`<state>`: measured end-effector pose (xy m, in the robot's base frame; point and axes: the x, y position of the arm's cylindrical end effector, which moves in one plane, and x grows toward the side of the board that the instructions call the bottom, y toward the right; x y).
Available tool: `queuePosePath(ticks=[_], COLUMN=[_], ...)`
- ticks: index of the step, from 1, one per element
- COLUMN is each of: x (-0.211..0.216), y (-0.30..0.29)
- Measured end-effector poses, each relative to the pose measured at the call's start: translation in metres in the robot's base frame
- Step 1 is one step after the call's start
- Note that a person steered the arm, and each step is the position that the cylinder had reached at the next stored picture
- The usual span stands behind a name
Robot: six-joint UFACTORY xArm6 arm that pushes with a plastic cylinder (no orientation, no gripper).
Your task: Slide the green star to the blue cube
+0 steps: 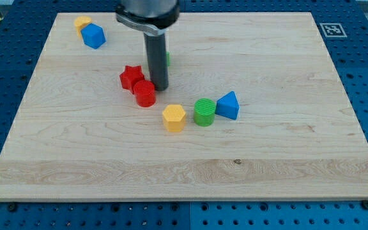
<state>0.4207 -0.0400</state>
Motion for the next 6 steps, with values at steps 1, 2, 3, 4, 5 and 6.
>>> queuePosePath(ticks=[1, 2, 3, 4, 5, 6], x=[-0.024, -0.075, -0.085, -0.085, -0.087, -0.088], y=[0.004, 0.004, -0.012, -0.043, -0.075, -0.086])
